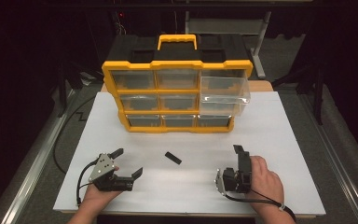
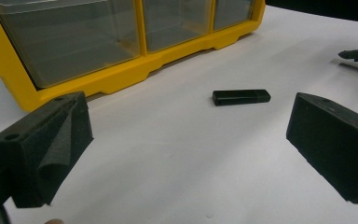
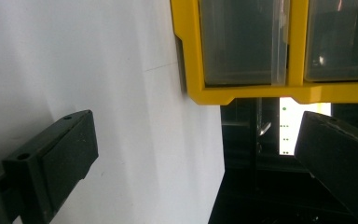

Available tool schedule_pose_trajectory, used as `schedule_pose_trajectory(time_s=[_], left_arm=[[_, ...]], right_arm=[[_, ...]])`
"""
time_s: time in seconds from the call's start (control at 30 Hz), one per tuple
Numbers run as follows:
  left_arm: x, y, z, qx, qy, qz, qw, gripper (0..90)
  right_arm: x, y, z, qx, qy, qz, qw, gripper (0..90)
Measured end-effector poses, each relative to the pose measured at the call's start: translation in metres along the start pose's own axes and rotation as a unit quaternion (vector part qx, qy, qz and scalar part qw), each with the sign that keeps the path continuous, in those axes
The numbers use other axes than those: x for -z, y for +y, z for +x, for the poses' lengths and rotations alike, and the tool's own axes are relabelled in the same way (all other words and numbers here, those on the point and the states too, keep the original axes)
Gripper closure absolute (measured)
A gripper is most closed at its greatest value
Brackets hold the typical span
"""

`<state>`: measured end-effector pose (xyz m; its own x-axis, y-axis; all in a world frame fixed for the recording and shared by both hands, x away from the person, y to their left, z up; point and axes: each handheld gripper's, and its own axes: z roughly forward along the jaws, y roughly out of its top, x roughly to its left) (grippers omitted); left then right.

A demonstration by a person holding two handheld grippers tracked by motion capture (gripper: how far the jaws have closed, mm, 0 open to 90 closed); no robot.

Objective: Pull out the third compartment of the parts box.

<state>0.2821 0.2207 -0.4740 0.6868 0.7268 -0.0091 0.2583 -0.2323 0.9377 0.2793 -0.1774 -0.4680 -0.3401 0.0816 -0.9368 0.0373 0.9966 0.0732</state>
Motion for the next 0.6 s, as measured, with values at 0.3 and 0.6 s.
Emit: schedule_pose_trajectory(time_s=[0.3,0.6], left_arm=[[-0.002,0.001,0.003,0.016,0.005,0.005,0.9998,1.2],[-0.003,0.002,0.005,0.017,0.014,0.012,0.9997,0.4]], right_arm=[[-0.003,-0.005,-0.003,-0.072,0.029,-0.009,0.9969,0.2],[-0.005,-0.011,-0.003,-0.170,0.065,-0.015,0.9832,0.3]])
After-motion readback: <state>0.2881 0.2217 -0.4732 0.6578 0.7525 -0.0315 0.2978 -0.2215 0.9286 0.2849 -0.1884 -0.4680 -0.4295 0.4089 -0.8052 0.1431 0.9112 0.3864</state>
